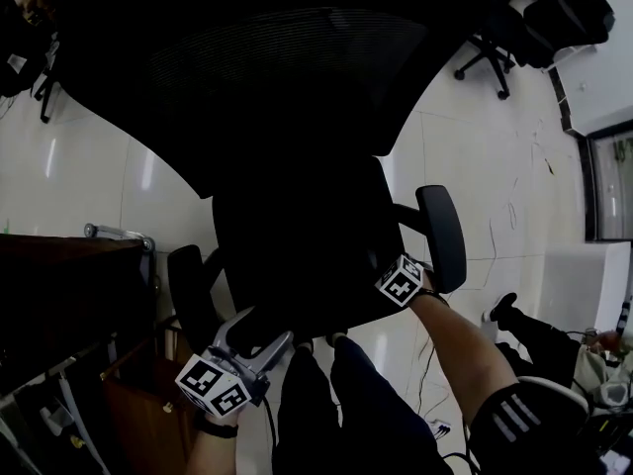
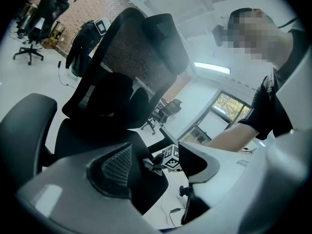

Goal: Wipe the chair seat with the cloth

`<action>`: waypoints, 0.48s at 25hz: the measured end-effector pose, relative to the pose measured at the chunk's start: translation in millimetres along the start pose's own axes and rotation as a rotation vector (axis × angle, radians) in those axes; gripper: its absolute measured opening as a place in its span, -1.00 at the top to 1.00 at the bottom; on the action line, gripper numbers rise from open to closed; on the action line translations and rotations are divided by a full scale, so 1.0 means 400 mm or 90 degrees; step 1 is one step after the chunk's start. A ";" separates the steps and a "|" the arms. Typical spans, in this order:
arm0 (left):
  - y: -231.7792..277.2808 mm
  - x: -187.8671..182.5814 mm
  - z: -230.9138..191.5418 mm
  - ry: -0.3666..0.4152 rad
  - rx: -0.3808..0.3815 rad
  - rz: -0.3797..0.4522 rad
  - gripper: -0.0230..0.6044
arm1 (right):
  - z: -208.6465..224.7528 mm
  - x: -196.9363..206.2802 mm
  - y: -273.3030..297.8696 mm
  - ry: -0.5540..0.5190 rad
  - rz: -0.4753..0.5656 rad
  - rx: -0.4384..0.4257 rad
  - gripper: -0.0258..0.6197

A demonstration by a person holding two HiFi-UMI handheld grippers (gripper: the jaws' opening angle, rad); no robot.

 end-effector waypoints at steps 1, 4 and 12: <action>-0.003 -0.002 0.001 0.001 0.000 0.001 -0.10 | -0.009 -0.012 -0.009 -0.003 0.004 0.001 0.83; -0.022 -0.003 -0.002 0.000 -0.005 0.001 -0.10 | -0.110 -0.075 -0.009 -0.022 0.049 -0.061 0.83; -0.100 0.035 -0.025 -0.019 -0.051 -0.011 -0.10 | -0.597 -0.241 0.079 -0.130 0.088 -0.245 0.83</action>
Point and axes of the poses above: the fingertips, and each gripper's own axes: y forward along the fingers, z to its right, x out of its underside, the point moved 8 cm from there along -y, backward along the fingers, and after that the axes turned 15 degrees about y, right-handed, at the moved point
